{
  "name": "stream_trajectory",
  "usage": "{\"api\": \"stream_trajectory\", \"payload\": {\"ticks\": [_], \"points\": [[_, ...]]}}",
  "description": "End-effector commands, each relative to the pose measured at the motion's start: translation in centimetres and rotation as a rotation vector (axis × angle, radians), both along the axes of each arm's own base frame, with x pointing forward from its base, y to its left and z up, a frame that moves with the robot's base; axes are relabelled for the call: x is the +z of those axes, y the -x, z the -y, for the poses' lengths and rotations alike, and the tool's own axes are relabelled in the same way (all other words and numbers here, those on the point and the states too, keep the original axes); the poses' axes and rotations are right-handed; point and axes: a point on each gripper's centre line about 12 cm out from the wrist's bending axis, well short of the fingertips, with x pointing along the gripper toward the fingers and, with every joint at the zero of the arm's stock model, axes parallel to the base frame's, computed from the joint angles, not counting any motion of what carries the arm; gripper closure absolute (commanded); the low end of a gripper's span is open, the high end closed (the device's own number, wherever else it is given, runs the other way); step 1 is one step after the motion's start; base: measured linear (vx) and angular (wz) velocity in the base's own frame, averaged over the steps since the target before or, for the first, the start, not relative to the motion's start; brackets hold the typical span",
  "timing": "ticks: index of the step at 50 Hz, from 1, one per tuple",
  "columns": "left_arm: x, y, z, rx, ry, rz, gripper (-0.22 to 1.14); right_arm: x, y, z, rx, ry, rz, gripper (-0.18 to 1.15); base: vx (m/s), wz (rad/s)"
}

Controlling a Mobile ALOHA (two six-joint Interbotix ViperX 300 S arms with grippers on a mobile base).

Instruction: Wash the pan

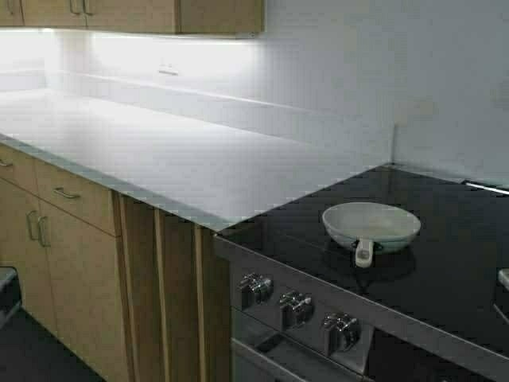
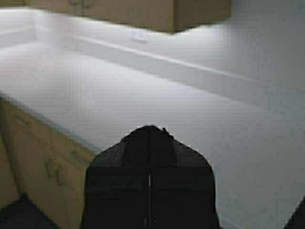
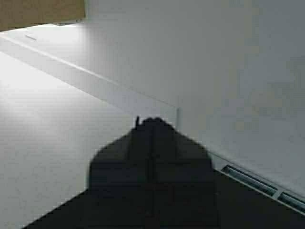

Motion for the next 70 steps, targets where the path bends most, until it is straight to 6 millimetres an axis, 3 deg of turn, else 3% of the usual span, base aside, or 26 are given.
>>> {"api": "stream_trajectory", "payload": {"ticks": [1,4,11,14,20,38,55,63,70], "points": [[0.0,-0.1,0.1,-0.008,0.072,-0.005,0.9,-0.1,-0.2,-0.2,0.011,-0.011,-0.006,0.88,0.0,0.0],[0.0,-0.1,0.5,-0.038,0.136,-0.007,0.68,-0.2,-0.2,-0.2,0.011,-0.009,-0.009,0.87,0.0,0.0],[-1.0,-1.1,3.0,-0.157,0.294,-0.08,-0.04,-0.2,-0.2,-0.2,0.009,-0.011,-0.009,0.9,0.0,0.0],[-1.8,-1.5,4.6,-0.222,0.348,-0.127,-0.2,-0.3,-0.2,-0.2,0.009,-0.009,-0.009,0.9,0.0,0.0],[-4.0,-2.4,7.7,-0.337,0.424,-0.204,-0.07,-0.3,-0.2,-0.2,0.011,-0.011,-0.012,0.9,0.0,0.0],[-13.2,-6.2,13.5,-0.455,0.516,-0.388,-0.08,-0.3,-0.2,-0.2,0.009,-0.011,-0.012,0.9,0.0,0.0],[-22.7,-9.9,19.4,-0.703,0.872,-0.568,-0.08,-0.4,-0.2,-0.2,0.011,-0.009,-0.02,0.9,0.0,0.0],[-27.6,-10.8,21.7,-0.713,0.897,-0.651,-0.08,-0.4,-0.2,-0.2,0.01,-0.008,-0.02,0.9,0.0,0.0],[-30.3,-11.0,24.2,-0.741,0.936,-0.709,-0.08,-0.4,-0.2,-0.2,0.011,-0.008,-0.022,0.9,0.0,0.0]]}}
